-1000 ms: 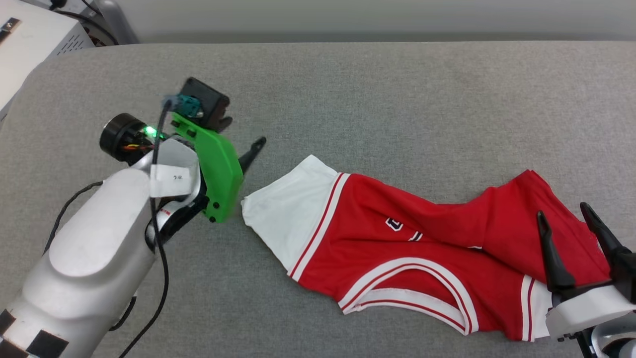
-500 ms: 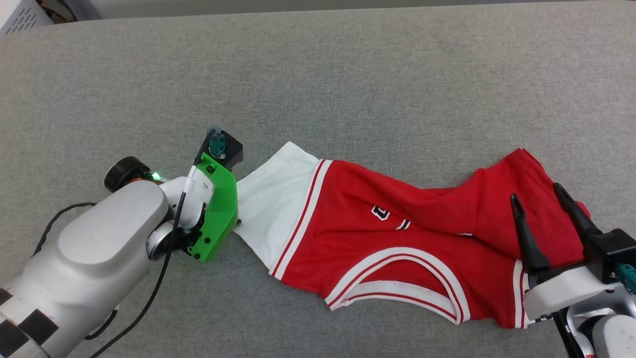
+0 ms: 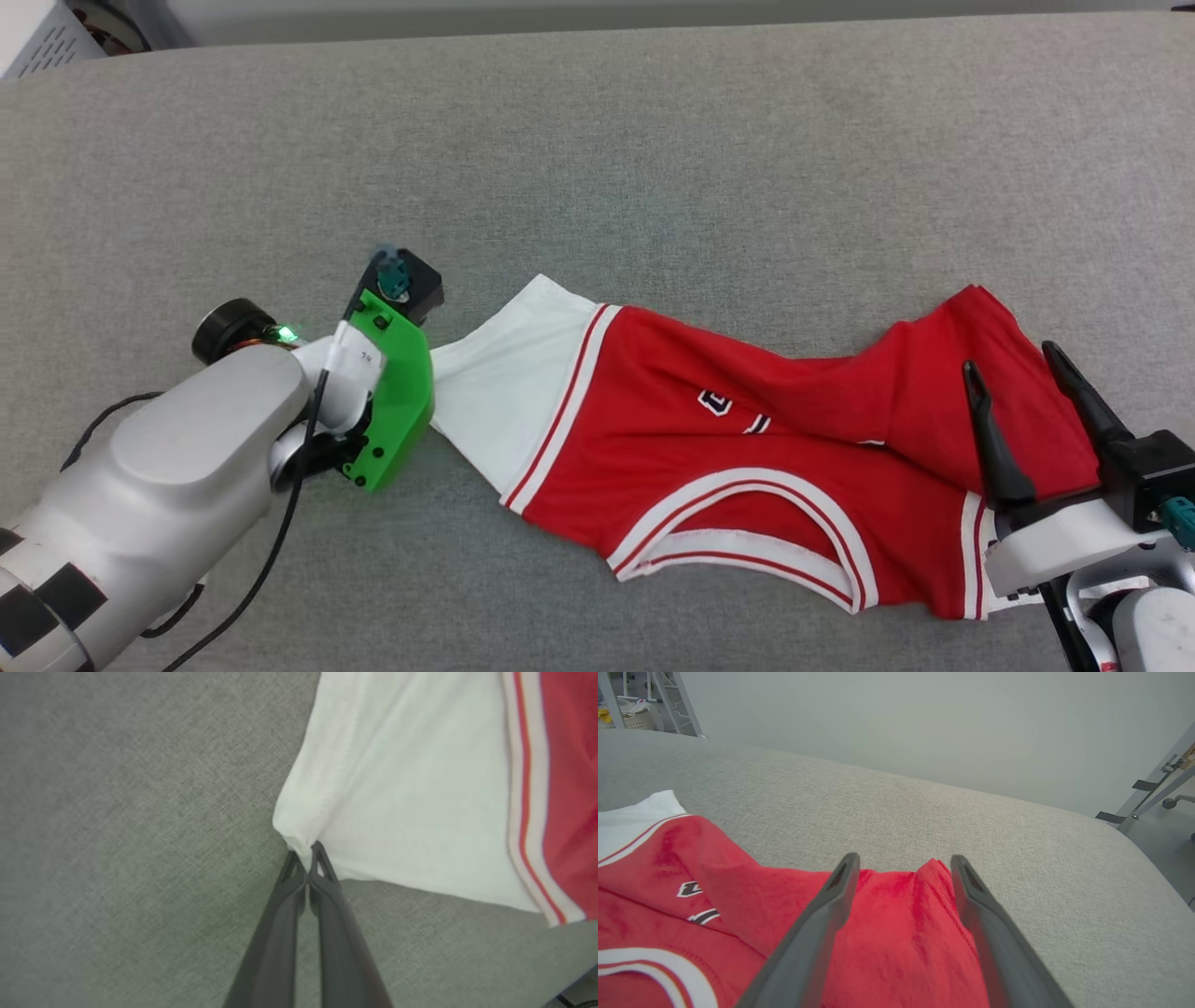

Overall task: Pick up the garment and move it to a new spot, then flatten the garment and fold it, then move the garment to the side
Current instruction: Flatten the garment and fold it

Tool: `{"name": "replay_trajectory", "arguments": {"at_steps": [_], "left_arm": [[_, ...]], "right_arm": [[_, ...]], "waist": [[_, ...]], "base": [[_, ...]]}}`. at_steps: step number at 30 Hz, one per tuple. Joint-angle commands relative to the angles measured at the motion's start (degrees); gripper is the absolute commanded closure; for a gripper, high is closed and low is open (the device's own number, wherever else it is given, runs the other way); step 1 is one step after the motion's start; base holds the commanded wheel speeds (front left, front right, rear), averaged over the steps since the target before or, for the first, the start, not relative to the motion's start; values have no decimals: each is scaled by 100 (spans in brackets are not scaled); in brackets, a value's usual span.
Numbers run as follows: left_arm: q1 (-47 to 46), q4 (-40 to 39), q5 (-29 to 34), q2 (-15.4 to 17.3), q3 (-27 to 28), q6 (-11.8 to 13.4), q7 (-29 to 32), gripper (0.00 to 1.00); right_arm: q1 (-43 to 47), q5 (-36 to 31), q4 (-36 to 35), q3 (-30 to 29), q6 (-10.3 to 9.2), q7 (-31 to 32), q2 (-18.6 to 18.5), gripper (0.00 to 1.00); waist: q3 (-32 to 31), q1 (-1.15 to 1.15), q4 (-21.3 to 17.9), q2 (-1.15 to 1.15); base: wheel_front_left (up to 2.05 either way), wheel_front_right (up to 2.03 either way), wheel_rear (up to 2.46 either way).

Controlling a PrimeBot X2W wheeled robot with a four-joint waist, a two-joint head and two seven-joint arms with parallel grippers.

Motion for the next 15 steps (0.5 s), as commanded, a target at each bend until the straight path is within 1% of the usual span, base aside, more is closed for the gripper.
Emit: {"name": "replay_trajectory", "arguments": {"at_steps": [1,4,10,14,15], "left_arm": [[49,122,-92,154,-41,9,-66,100],[119,266,-266,360,-52,9,-230,100],[413,581,-407,740,-89,9,-377,100],[636,789,-497,788,-97,9,-589,100],[671,850,-508,768,-88,9,-693,83]], "right_arm": [[11,-58,0,-36,-5,-41,-23,0],[81,-98,0,-116,-5,-58,-49,0],[169,-109,7,-220,-5,-53,-103,0],[205,-109,12,-255,-5,-12,-142,0],[210,-105,14,-254,-5,7,-154,0]], "waist": [[-143,0,101,33],[-252,0,169,33],[-360,0,245,33],[-421,0,286,33],[-444,0,297,33]], "base": [[0,0,0],[0,0,0],[0,0,0],[0,0,0],[0,0,0]]}}
